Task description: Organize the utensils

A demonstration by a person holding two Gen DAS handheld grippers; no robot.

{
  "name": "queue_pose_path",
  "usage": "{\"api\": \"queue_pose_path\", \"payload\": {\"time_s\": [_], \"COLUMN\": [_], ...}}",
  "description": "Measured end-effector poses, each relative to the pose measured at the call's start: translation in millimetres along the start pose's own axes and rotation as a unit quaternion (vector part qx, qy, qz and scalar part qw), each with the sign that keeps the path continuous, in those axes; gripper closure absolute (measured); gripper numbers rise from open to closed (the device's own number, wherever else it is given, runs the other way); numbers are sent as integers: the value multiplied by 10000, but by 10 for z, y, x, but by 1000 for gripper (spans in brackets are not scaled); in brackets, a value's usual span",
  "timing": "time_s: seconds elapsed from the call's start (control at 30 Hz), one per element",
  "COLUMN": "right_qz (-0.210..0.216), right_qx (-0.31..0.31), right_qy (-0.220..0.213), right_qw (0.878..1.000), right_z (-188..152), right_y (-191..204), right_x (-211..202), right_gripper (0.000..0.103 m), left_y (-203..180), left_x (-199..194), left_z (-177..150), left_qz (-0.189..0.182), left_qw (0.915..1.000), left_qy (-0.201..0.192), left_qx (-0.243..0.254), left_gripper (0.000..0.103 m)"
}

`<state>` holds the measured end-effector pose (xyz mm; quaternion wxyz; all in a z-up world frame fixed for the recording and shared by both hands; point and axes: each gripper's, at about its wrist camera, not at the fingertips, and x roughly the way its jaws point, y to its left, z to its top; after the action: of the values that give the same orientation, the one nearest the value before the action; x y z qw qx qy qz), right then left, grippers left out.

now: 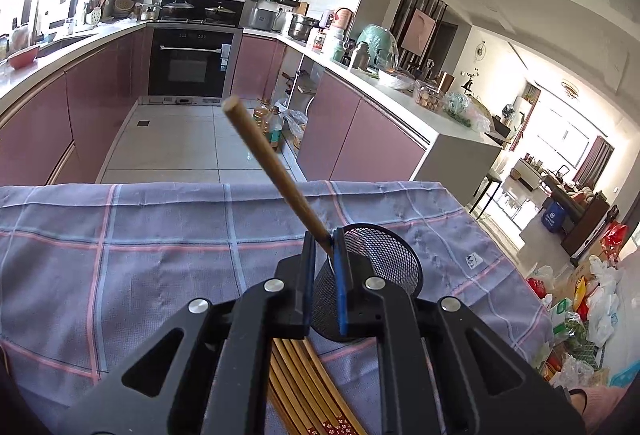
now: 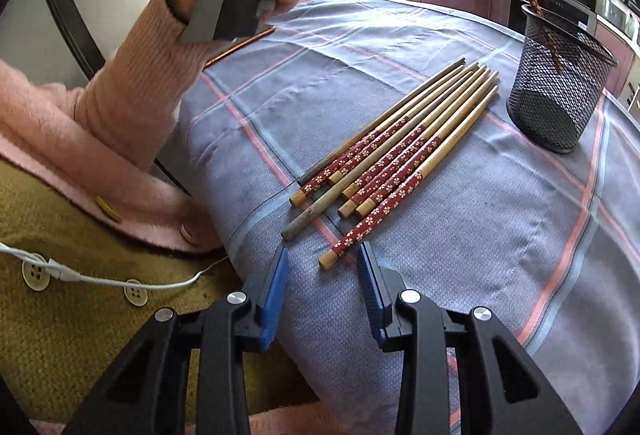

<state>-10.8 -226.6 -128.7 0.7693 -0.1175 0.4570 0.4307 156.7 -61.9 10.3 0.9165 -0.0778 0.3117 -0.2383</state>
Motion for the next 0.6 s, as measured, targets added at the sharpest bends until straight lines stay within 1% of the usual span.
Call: {"api": "queue_pose_path", "payload": {"time_s": [0.1,0.17,0.33,0.4,0.5,0.57,0.6], "right_qz": [89,61,96,34,-49,-13,-2], "right_qx": [167,254,538,642,613,543,536], "right_qy": [-170,-250,-499,-596,-649,-733,-779], "right_qw": [9997,9993,9973,9962,9960,9958,9955], "right_z": [-27,-41,-144,-189,-131,-114,-108], "right_y": [37,64,98,98,114,136,141], "right_x": [7,-5,-130,-191,-221,-264,-278], "right_gripper": [59,57,55,55,55,54,52], "left_y": [-21,-23,-2,-10,-30,-31,-31], "left_x": [-78,-165,-372,-435,-504,-538,-554], "left_z": [-56,-116,-261,-309,-360,-382,-390], "left_qz": [18,46,72,79,96,108,116], "left_qw": [10000,10000,9999,9999,9998,9998,9998], "left_qy": [-17,-38,-109,-135,-150,-151,-145], "left_qx": [-8,8,-47,-37,-5,5,3], "left_gripper": [94,94,94,94,94,94,94]}}
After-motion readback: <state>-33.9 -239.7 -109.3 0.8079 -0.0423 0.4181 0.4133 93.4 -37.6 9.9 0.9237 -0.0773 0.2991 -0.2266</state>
